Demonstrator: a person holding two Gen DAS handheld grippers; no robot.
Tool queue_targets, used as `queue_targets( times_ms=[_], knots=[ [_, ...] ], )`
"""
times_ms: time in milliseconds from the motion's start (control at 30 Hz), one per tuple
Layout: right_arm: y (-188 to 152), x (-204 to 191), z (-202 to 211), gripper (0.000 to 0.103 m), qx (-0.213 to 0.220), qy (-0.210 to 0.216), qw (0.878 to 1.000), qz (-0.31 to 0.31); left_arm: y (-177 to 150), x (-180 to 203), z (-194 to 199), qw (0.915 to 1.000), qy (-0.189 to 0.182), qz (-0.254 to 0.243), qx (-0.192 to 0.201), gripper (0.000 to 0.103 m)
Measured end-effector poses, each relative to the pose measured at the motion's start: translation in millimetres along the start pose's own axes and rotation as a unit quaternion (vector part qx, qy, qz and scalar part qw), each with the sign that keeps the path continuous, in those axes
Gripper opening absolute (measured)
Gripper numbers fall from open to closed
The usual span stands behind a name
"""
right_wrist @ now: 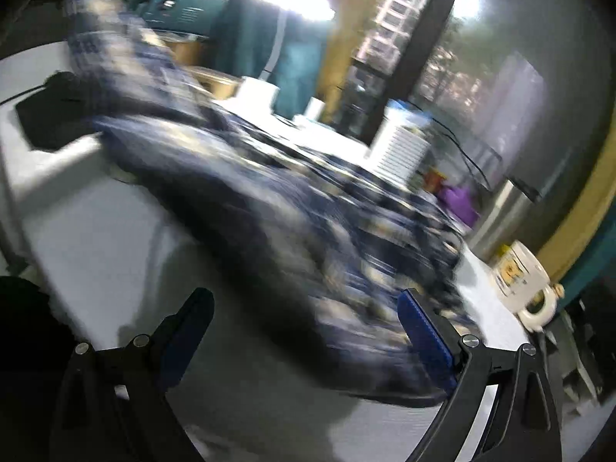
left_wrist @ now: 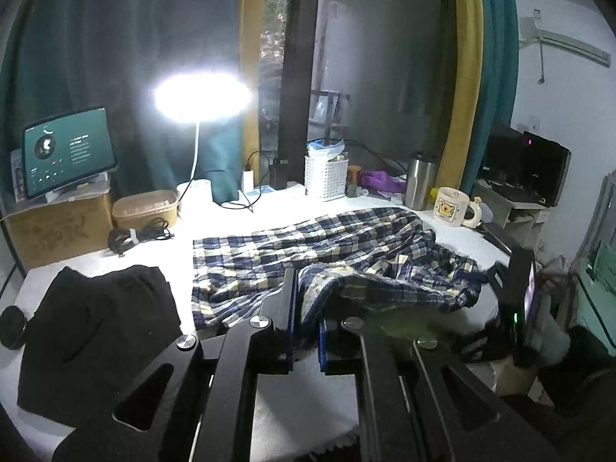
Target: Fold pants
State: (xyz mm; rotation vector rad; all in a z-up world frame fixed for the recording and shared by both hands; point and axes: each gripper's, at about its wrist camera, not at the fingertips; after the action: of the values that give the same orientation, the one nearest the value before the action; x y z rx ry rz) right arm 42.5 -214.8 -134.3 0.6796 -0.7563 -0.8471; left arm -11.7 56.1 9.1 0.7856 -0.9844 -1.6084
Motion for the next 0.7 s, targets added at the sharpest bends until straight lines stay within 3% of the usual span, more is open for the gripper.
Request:
queue_targets(
  times_ms=[167, 267, 367, 433, 467, 667, 700],
  knots=[
    [-19, 47, -12, 0.096, -0.002, -0.019, 1.000, -0.001, -8, -3, 3, 0.9999, 0.010, -0.002, -0.010, 0.007],
    [-30, 70, -22, 0.089, -0.011, -0.028, 1.000, -0.001, -11, -2, 1, 0.9998, 0.007, -0.004, -0.016, 0.007],
    [-34, 87, -25, 0.077, -0.005, -0.022, 1.000, 0.002, -14, 4, -3, 0.9995, 0.002, -0.020, -0.024, 0.007],
    [-35, 92, -26, 0.062, -0.004, -0.028, 1.000, 0.005, -16, 9, -5, 0.9991, -0.004, -0.030, -0.029, 0.007],
    [-36, 96, -28, 0.048, -0.006, -0.030, 1.000, 0.004, -16, 13, -7, 0.9988, -0.006, -0.037, -0.031, 0.007],
    [-36, 94, -23, 0.048, 0.002, -0.060, 0.998, 0.006, -15, 27, -9, 0.9970, -0.008, -0.066, -0.039, 0.007],
    [-36, 89, -23, 0.058, -0.002, -0.065, 0.998, 0.019, -14, 27, -9, 0.9969, -0.007, -0.067, -0.040, 0.007]
  ],
)
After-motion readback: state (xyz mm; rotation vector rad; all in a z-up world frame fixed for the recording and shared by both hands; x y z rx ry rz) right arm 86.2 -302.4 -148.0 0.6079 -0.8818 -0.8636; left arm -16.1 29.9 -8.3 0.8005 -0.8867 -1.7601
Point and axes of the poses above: each gripper's, at about its wrist camera, not at the fingertips, and z roughly against the way its jaws point, x to its right, y to its top, and after that the axes turned 5 degrees about -z, right-handed
